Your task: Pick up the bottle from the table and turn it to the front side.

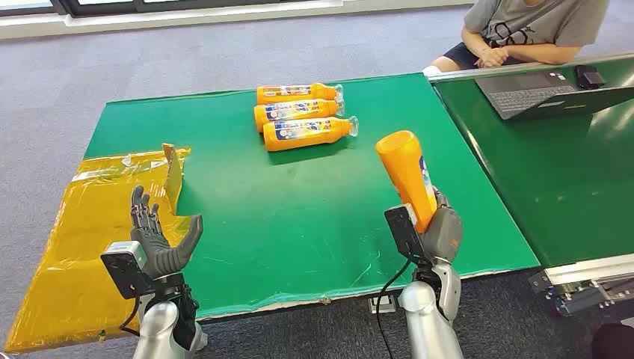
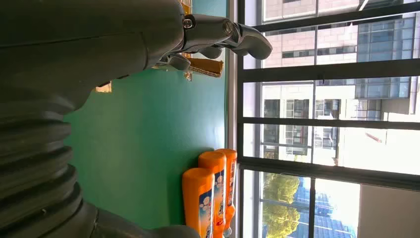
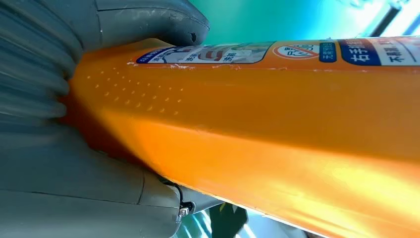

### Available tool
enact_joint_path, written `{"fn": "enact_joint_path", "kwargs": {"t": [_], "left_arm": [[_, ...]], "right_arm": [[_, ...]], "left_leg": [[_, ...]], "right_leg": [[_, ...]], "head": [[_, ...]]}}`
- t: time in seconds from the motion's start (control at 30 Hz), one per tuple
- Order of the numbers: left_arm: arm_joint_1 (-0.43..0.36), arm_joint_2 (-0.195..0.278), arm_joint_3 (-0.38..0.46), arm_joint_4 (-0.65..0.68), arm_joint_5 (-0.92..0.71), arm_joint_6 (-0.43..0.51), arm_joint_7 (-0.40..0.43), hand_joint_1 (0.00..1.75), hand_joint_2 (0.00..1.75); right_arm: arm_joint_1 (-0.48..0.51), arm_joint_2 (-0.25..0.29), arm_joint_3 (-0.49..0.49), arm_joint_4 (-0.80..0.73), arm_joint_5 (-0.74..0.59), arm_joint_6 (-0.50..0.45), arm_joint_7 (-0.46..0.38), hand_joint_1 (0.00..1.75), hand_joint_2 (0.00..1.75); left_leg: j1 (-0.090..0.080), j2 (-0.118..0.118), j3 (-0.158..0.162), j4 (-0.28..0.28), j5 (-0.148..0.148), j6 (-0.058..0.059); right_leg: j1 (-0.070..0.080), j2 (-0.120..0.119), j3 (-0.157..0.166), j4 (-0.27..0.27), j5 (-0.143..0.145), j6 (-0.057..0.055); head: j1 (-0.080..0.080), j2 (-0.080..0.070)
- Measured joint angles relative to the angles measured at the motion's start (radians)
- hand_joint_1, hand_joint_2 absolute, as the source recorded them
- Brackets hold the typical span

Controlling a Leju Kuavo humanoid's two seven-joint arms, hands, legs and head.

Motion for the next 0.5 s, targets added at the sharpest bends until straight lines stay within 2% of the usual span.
{"fn": "enact_joint_path", "kwargs": {"t": [0.07, 0.2, 0.37, 0.5], "left_arm": [[0.000, 0.000, 0.000, 0.000, 0.000, 0.000, 0.001, 0.00, 1.75], [0.001, 0.000, 0.000, 0.000, 0.000, -0.002, 0.009, 0.00, 1.75], [-0.001, 0.000, 0.001, 0.003, -0.010, -0.025, 0.024, 0.00, 1.75], [-0.012, 0.000, 0.001, 0.017, -0.011, -0.034, 0.032, 0.00, 1.75]], "right_arm": [[-0.006, 0.001, 0.004, 0.020, 0.013, 0.000, 0.016, 1.75, 1.75], [-0.044, 0.003, 0.033, 0.134, 0.059, 0.003, 0.113, 1.75, 1.75], [-0.089, -0.006, 0.100, 0.247, 0.014, 0.050, 0.217, 1.75, 1.75], [-0.108, -0.023, 0.132, 0.287, -0.009, 0.089, 0.246, 1.75, 1.75]], "left_leg": [[0.000, 0.000, 0.000, 0.000, 0.000, 0.000], [0.000, 0.001, 0.001, 0.000, 0.000, 0.000], [0.001, 0.003, 0.005, 0.000, 0.000, 0.000], [0.001, 0.008, 0.011, 0.000, -0.002, 0.000]], "right_leg": [[0.000, 0.000, 0.000, 0.000, 0.000, 0.000], [0.000, 0.001, 0.000, 0.000, 0.000, 0.000], [0.001, 0.003, 0.002, 0.000, 0.000, 0.000], [0.002, 0.007, 0.008, -0.001, 0.000, -0.001]], "head": [[0.000, 0.000], [0.000, 0.000], [0.000, 0.000], [0.000, 0.000]]}}
